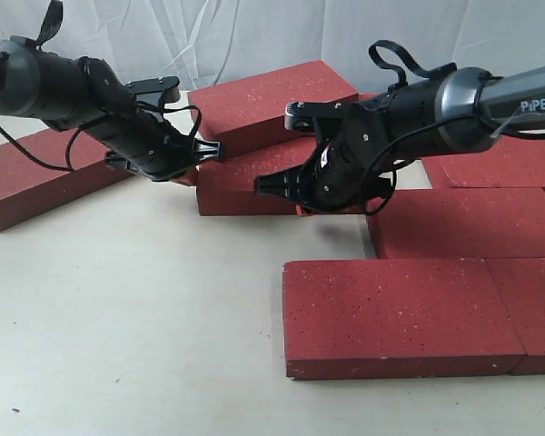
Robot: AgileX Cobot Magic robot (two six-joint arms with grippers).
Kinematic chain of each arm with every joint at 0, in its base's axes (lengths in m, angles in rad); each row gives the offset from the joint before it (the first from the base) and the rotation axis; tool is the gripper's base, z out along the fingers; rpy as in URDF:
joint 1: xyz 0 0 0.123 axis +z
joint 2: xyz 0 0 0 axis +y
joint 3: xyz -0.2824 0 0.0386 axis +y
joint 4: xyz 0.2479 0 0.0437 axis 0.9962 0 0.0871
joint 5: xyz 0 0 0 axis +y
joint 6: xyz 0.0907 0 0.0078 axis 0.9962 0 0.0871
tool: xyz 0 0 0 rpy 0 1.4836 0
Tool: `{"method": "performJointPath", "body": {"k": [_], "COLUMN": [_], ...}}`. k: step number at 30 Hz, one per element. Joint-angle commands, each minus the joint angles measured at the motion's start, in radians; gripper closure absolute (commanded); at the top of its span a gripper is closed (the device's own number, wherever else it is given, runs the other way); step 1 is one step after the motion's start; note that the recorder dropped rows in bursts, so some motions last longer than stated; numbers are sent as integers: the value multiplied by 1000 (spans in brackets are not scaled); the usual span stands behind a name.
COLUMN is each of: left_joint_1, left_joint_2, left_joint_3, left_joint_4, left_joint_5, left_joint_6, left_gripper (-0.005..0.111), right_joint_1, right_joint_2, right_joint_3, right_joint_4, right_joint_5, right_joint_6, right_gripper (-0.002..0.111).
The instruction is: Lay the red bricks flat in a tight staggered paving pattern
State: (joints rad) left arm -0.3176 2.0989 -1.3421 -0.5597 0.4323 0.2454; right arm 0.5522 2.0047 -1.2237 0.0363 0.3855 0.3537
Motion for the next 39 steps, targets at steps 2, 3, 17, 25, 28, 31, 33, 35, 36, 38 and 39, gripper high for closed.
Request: {"method": "performJointPath", "body": {"k": [2,3,17,25,28,31,33,35,36,38,39], "left_joint_1": [-8,-13,-72,-79,-92,-111,-120,-127,-133,-142,-147], "left_joint_2": [36,43,63,65,65,65,75,87,95,106,114], "left_joint_3": [-6,-6,-23,-24,-24,-24,-41,-59,-71,-91,-105], "left_joint_4": [-60,-60,-78,-121,-121,-121,-121,-121,-121,-126,-131], "left_joint_5": [25,25,-26,-49,-71,-93,-88,-79,-71,-58,-50], "left_joint_6": [-3,-3,0,0,0,0,0,0,0,0,0], "left_gripper": [107,107,107,107,107,107,107,107,107,107,107], "right_joint_1": [-6,-6,-46,-183,-223,-254,-269,-272,-272,-272,-272], "right_joint_2": [-77,-87,-116,-130,-131,-131,-131,-131,-131,-131,-131], "right_joint_3": [3,3,3,3,3,3,3,3,3,3,3], "right_joint_4": [-5,-5,-8,-2,-2,-5,-8,-14,-23,-28,-28], "right_joint_5": [78,82,71,107,120,130,132,133,133,133,133], "right_joint_6": [14,14,80,80,80,80,80,80,80,80,80], "right_gripper": [109,109,109,109,109,109,109,109,109,109,109]}}
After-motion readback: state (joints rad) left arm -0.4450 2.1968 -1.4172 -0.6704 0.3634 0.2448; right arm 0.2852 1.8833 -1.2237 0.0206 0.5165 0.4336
